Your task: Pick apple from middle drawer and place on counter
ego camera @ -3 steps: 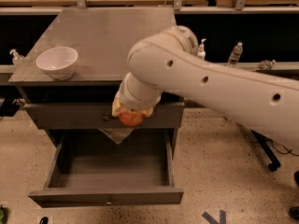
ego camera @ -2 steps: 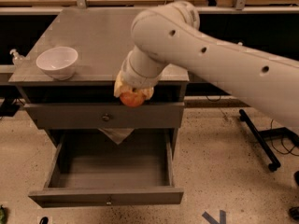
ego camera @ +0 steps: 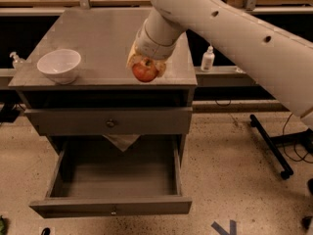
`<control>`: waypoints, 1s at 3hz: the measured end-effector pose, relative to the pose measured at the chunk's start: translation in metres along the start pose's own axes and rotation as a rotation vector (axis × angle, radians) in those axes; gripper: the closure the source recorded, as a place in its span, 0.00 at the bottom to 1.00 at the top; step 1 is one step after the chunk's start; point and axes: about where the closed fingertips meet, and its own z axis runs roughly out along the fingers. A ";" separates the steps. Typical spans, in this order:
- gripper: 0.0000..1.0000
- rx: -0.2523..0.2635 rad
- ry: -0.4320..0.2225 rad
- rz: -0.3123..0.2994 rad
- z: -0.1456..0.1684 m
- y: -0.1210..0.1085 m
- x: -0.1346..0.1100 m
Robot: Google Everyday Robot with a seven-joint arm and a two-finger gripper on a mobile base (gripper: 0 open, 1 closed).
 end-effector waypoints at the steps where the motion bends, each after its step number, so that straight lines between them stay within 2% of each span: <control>1: 1.00 -0.083 0.028 0.238 -0.001 0.023 0.027; 2: 1.00 -0.151 0.018 0.400 0.008 0.045 0.042; 3: 0.98 -0.178 -0.034 0.494 0.023 0.065 0.041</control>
Offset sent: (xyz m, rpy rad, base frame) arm 0.0551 -0.0574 -0.0065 0.0248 0.1794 -0.5309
